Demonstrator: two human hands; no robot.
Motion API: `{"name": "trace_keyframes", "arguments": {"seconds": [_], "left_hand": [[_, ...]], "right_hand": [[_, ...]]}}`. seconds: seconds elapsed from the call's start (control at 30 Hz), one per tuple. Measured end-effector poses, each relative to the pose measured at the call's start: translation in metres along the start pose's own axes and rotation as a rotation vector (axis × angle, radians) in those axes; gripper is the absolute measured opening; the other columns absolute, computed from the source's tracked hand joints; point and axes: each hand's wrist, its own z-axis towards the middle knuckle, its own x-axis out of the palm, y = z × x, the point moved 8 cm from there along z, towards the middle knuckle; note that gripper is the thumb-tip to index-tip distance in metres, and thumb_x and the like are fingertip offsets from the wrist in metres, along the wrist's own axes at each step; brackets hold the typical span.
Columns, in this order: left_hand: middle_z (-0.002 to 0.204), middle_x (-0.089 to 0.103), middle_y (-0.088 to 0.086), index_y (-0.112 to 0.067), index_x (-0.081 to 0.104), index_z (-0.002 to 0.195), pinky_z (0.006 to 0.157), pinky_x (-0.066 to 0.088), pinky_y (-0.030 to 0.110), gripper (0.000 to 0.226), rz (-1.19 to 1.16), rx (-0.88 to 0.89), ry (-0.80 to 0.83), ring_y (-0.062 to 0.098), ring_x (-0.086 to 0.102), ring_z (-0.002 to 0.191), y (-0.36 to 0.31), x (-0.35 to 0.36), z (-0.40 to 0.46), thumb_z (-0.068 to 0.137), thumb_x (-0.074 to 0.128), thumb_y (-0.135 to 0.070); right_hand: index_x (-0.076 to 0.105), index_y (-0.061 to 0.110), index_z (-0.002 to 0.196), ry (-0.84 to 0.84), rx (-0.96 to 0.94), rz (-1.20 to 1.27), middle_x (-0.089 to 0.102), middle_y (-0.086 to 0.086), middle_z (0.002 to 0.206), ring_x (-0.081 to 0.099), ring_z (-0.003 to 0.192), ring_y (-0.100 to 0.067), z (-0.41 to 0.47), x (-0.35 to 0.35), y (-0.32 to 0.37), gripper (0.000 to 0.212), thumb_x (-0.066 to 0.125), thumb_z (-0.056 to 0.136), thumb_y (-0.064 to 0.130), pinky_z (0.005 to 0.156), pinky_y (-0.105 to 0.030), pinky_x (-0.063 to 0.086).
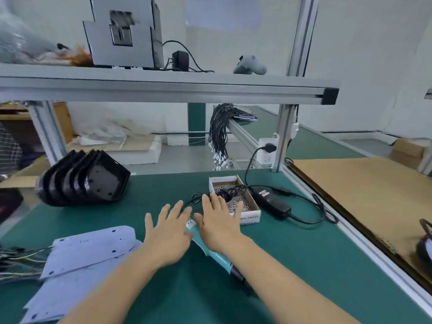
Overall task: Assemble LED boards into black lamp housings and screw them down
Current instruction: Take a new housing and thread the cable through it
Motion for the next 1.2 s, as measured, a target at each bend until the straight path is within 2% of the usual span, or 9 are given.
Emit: {"name": "trace_keyframes", "arguments": {"seconds": [0.17,0.37,0.53,0.7,0.77,0.9,1.03,1.1,1.2], "left_hand": [[0.16,0.013,-0.007,-0.026,0.025,0.149,0.115,0.002,0.057,0.051,0.263,-0.11,-0.241,0.021,0.001,0.148,0.076,-0.044,0.032,0.1,0.038,-0.029],[0.153,0.031,0.004,-0.014,0.029,0.148,0.114,-0.003,0.063,0.053,0.8,-0.173,-0.126,0.029,0.009,0.147,0.168,-0.052,0.067,0.097,0.04,-0.019],[0.111,0.063,-0.005,-0.026,0.063,0.112,0.115,0.001,0.06,0.027,0.94,-0.095,-0.1,0.026,0.048,0.119,0.179,-0.04,0.072,0.091,0.049,-0.015],[0.087,0.062,-0.004,-0.022,0.064,0.092,0.1,0.026,0.042,0.02,0.887,0.089,-0.321,0.023,0.056,0.094,0.163,-0.057,0.068,0.08,0.06,-0.006],[0.066,0.058,0.001,-0.015,0.065,0.07,0.087,0.03,0.042,0.028,0.752,0.223,-0.518,0.026,0.059,0.076,0.148,-0.081,0.055,0.056,0.079,0.006],[0.071,0.066,-0.001,-0.014,0.07,0.073,0.087,0.032,0.045,0.022,0.552,0.507,-0.746,0.028,0.068,0.087,0.127,-0.12,0.016,0.063,0.082,0.002],[0.079,0.067,-0.001,-0.012,0.067,0.075,0.072,0.054,0.04,0.025,0.482,0.786,-0.633,0.029,0.065,0.094,0.099,-0.145,-0.021,0.085,0.045,-0.014],[0.081,0.067,0.0,-0.011,0.067,0.075,0.072,0.053,0.035,0.019,0.472,0.844,-0.596,0.025,0.06,0.101,0.092,-0.153,-0.034,0.084,0.051,-0.007],[0.084,0.067,0.0,-0.01,0.066,0.076,0.071,0.048,0.027,0.025,0.427,0.824,-0.594,0.02,0.052,0.105,0.099,-0.156,-0.047,0.067,0.072,0.013]], "right_hand": [[0.001,0.019,0.154,0.025,-0.051,-0.051,-0.001,-0.002,0.163,-0.004,0.149,-0.02,0.006,0.009,0.026,0.057,0.02,0.104,0.039,0.11,-0.063,-0.013],[0.0,0.025,0.154,0.083,-0.127,-0.131,-0.001,-0.004,0.163,-0.005,0.149,-0.025,0.006,0.025,0.059,0.056,0.021,0.104,0.04,0.105,-0.067,-0.019],[-0.001,0.026,0.154,0.077,-0.154,-0.165,0.0,-0.005,0.162,-0.005,0.149,-0.025,0.006,0.031,0.064,0.056,0.02,0.104,0.04,0.104,-0.067,-0.02],[0.006,0.025,0.154,0.038,-0.154,-0.126,0.009,-0.003,0.16,0.0,0.148,-0.022,0.005,0.029,0.054,0.054,0.024,0.104,0.038,0.107,-0.065,-0.017],[0.007,0.026,0.153,-0.007,-0.162,-0.086,0.009,0.0,0.16,0.001,0.148,-0.019,0.006,0.02,0.051,0.054,0.026,0.104,0.037,0.108,-0.063,-0.016],[0.005,0.028,0.153,-0.142,-0.217,-0.015,0.006,0.005,0.161,0.0,0.148,-0.015,0.01,-0.015,0.048,0.057,0.031,0.104,0.037,0.113,-0.059,-0.01],[0.003,0.024,0.154,-0.275,-0.253,0.051,0.002,0.004,0.162,0.0,0.148,-0.015,0.012,-0.057,0.052,0.062,0.035,0.103,0.037,0.116,-0.052,-0.005],[0.011,0.019,0.153,-0.328,-0.23,0.033,0.013,0.0,0.16,0.013,0.146,-0.018,0.01,-0.075,0.049,0.061,0.041,0.101,0.035,0.117,-0.045,0.009],[0.043,0.015,0.135,-0.242,-0.108,-0.039,0.046,-0.006,0.137,0.049,0.12,-0.026,-0.002,-0.075,0.03,0.045,0.047,0.097,0.038,0.095,-0.036,0.041]]}}
